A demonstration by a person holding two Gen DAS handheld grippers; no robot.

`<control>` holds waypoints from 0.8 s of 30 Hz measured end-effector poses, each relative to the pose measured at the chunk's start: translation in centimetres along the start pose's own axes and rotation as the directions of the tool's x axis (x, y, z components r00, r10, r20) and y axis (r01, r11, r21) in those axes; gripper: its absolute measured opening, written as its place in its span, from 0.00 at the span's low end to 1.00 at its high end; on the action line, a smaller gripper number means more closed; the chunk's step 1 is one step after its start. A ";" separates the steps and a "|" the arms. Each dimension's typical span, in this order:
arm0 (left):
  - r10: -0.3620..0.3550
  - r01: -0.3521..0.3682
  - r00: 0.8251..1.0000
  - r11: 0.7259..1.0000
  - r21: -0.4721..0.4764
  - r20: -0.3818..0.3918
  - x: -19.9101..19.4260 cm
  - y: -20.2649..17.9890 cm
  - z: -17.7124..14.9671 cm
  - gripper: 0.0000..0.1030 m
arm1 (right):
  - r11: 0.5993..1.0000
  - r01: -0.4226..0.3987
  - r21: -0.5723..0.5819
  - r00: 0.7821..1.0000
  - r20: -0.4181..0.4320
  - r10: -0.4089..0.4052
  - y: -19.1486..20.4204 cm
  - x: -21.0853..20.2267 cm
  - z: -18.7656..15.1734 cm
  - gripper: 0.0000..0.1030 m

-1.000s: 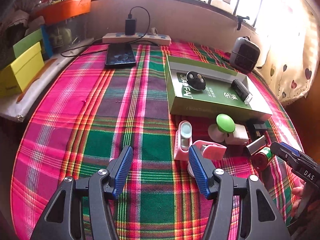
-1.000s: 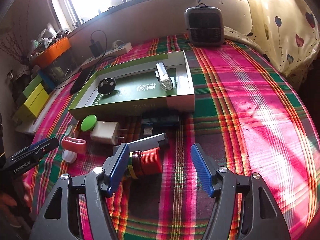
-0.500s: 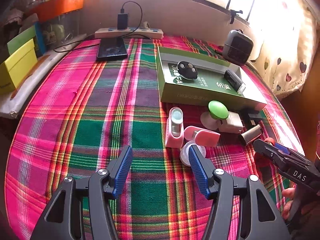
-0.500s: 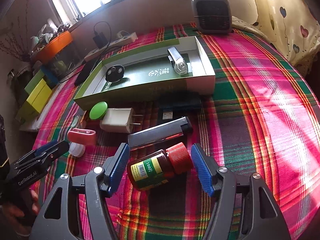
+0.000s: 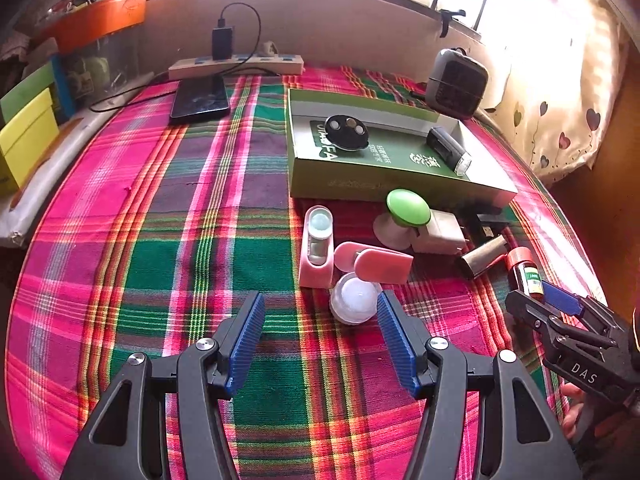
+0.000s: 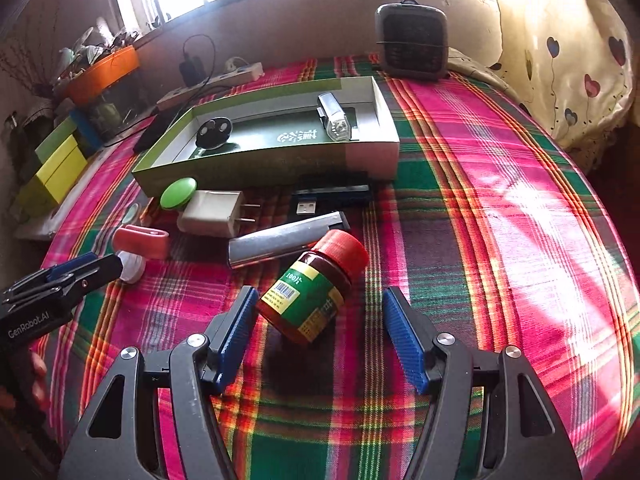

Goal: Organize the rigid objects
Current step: 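Withdraw both open tools from the tray toward the remaining items, then grasp the red-capped brown bottle with the right tool while the left tool grasps the white round jar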

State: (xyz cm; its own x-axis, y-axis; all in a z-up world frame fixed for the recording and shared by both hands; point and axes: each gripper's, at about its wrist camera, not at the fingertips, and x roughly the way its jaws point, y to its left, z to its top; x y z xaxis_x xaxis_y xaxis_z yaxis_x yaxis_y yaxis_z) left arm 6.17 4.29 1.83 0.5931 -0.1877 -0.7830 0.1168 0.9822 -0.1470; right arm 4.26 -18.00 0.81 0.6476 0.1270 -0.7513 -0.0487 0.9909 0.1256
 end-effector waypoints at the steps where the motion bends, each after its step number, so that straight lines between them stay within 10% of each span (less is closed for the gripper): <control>1: 0.002 -0.002 1.000 1.000 0.004 -0.003 0.1 -0.1 0.0 0.56 | 1.000 0.012 0.000 1.000 0.000 -0.012 -0.2 -0.1 -0.1 0.63; 24: 0.070 -0.069 0.998 0.997 0.045 -0.008 1.7 -1.1 0.5 0.56 | 0.995 0.089 -0.041 0.996 0.001 -0.089 -1.2 0.5 0.5 0.63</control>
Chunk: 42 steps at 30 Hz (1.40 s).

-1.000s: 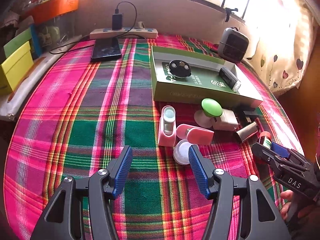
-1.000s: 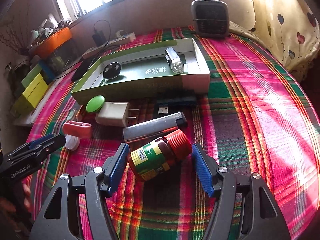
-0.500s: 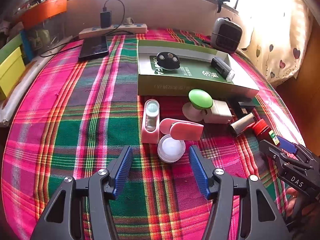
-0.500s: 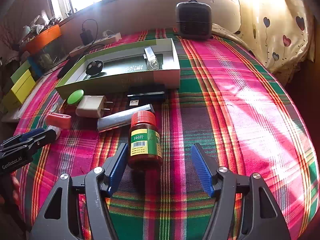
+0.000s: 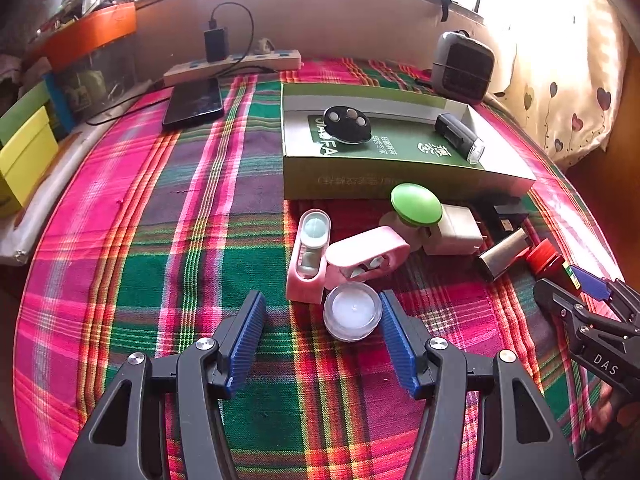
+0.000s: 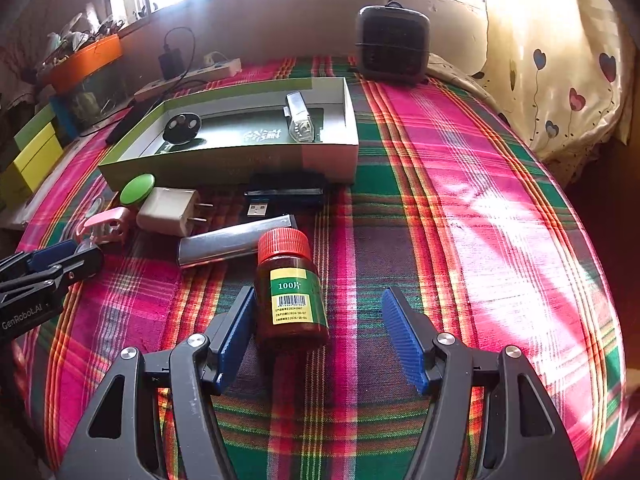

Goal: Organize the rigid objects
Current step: 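Grasp the red-capped brown bottle with the right tool while the left tool grasps the white round jar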

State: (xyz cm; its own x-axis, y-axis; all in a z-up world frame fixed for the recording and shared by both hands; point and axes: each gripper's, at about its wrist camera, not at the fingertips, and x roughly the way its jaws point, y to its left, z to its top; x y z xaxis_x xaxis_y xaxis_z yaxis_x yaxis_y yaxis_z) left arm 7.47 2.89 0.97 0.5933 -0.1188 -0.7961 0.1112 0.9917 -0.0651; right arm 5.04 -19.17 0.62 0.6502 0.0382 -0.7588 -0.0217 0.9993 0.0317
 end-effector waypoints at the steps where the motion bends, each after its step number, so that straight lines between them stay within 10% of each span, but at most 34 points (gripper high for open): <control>1: 0.000 0.000 1.000 1.000 -0.001 0.001 0.0 0.0 0.0 0.56 | 1.000 0.000 -0.003 1.000 0.000 0.000 0.0 0.0 0.0 0.63; 19: 0.011 -0.011 1.000 1.000 -0.019 0.019 -0.2 0.5 -0.1 0.26 | 1.000 -0.029 0.006 0.999 0.017 0.029 -0.4 -0.5 -0.1 0.36; 42: 0.016 -0.015 0.998 1.000 -0.016 0.055 -1.9 0.5 0.6 0.26 | 0.997 -0.076 -0.026 0.995 0.067 0.078 0.0 -1.9 0.7 0.32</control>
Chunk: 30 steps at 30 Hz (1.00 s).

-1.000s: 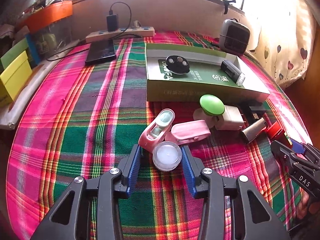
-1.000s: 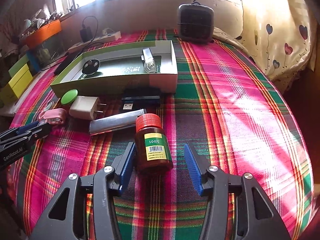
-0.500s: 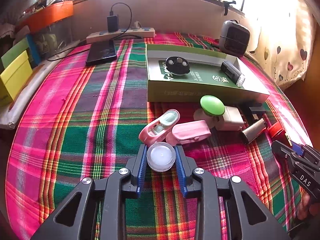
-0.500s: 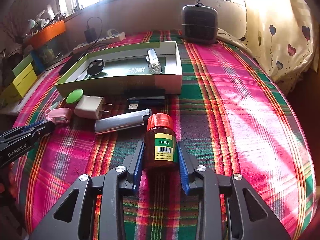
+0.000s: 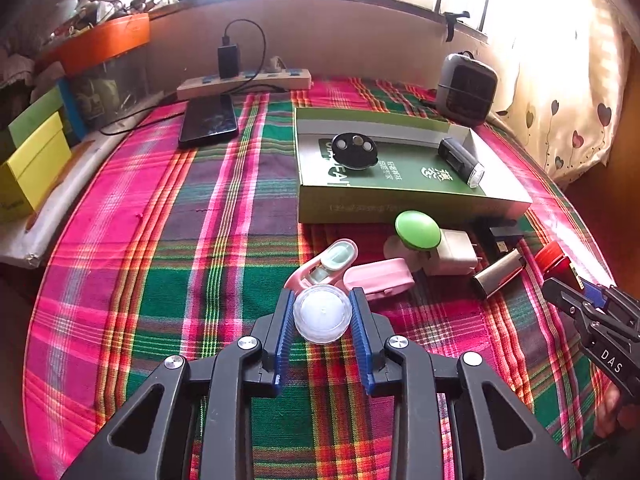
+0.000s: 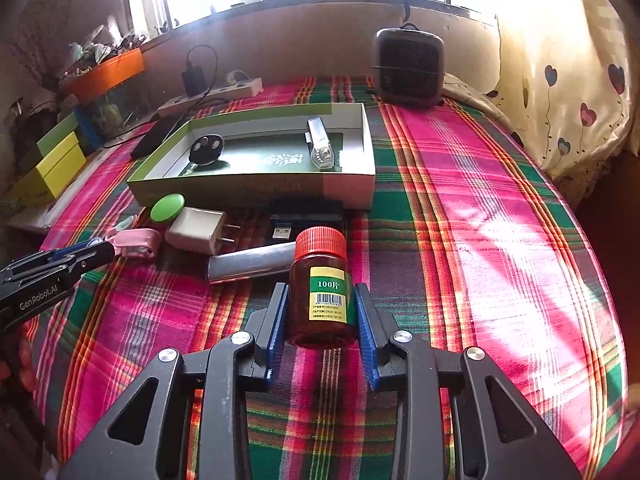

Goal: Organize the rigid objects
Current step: 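Grasp the red-capped brown bottle with the right tool while the left tool grasps the white round jar, then release the bottle in the tray with the right tool while the left tool sets the jar there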

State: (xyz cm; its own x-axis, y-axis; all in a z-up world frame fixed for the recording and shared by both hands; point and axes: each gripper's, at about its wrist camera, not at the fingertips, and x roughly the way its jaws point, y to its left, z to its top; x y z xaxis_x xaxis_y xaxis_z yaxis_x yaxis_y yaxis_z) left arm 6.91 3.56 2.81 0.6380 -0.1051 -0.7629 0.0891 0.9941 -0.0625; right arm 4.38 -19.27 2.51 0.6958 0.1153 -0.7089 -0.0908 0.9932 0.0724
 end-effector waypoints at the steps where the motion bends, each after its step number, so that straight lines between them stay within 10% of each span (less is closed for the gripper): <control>1: 0.002 -0.002 1.000 1.000 0.002 0.004 -0.1 0.0 0.1 0.26 | 1.000 -0.003 -0.003 1.000 0.005 0.003 0.0 -0.1 0.2 0.32; 30: -0.069 0.068 0.997 0.997 0.030 0.037 2.3 0.1 9.1 0.26 | 0.992 -0.106 -0.072 0.994 0.030 0.108 0.9 2.9 10.2 0.32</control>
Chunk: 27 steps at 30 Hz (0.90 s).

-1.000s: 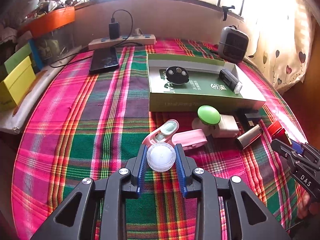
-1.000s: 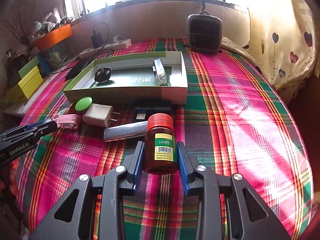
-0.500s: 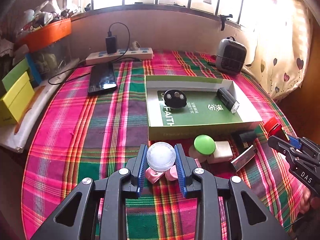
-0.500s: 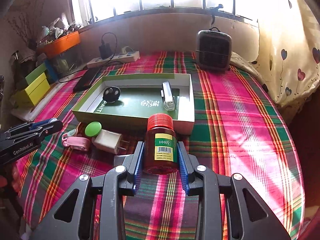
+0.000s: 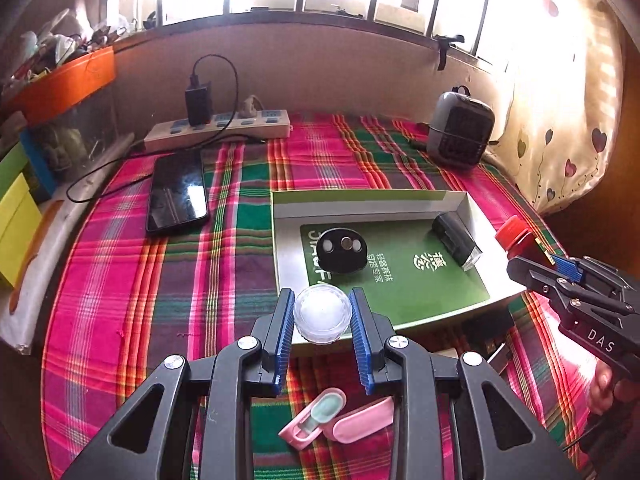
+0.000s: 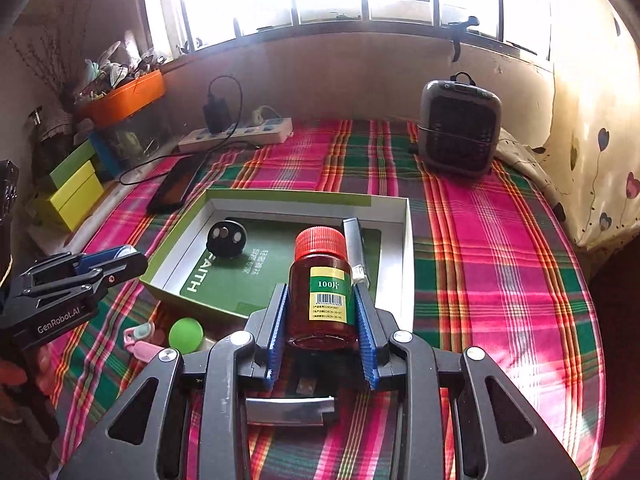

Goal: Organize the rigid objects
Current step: 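Release the bottle in the tray with the right tool while the left tool sets the jar there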

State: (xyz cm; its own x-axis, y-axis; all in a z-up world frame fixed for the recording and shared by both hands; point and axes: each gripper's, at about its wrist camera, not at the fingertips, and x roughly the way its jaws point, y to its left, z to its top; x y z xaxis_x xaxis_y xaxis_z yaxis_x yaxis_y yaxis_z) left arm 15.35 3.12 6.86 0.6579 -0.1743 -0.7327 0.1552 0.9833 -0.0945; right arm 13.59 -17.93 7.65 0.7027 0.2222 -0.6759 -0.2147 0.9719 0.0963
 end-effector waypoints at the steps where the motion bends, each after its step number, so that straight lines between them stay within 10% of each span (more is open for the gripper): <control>1: 0.000 0.000 1.000 1.000 0.003 0.001 0.2 0.0 0.2 0.26 | 1.000 -0.003 0.000 1.000 -0.002 0.003 0.0 0.4 0.3 0.32; 27: -0.012 0.014 0.996 1.000 0.025 -0.092 7.4 -0.7 1.7 0.26 | 0.995 -0.089 -0.036 0.987 -0.135 0.083 0.9 10.5 3.7 0.32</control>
State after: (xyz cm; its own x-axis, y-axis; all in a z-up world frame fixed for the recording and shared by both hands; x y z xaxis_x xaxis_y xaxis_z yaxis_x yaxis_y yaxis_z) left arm 21.36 1.06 2.60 0.5856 -0.1803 -0.7903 0.1832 0.9792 -0.0876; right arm 23.29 -14.46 3.31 0.5844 0.2898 -0.7579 -0.3005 0.9449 0.1296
